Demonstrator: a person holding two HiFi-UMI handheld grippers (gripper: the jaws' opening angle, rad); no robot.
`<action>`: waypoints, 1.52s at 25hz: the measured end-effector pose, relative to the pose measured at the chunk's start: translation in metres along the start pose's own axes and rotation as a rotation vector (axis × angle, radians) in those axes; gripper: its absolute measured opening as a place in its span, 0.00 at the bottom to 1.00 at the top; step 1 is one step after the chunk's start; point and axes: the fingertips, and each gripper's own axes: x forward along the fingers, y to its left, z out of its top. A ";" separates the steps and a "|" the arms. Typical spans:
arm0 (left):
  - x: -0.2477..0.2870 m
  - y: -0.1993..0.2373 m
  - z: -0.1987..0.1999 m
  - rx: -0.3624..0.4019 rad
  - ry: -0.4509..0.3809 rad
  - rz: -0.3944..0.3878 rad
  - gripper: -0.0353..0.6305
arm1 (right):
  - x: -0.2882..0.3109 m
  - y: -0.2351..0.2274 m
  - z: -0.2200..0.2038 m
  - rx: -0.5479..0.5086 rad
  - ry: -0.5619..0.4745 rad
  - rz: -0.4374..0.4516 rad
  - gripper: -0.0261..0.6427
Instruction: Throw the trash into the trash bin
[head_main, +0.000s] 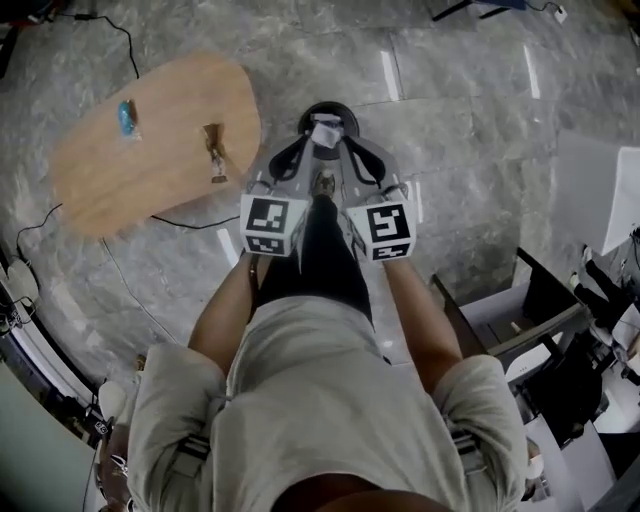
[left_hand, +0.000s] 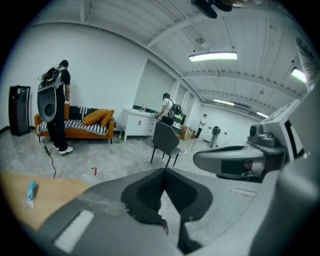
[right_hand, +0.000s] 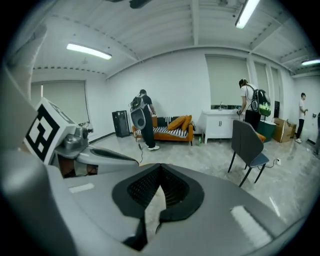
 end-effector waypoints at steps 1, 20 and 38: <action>-0.009 -0.001 0.018 0.009 -0.026 0.003 0.08 | -0.009 0.002 0.020 -0.009 -0.030 -0.004 0.05; -0.107 -0.023 0.145 0.091 -0.275 0.079 0.08 | -0.076 0.051 0.160 -0.094 -0.298 0.057 0.05; -0.177 0.033 0.125 0.008 -0.325 0.444 0.08 | -0.031 0.120 0.167 -0.217 -0.302 0.376 0.05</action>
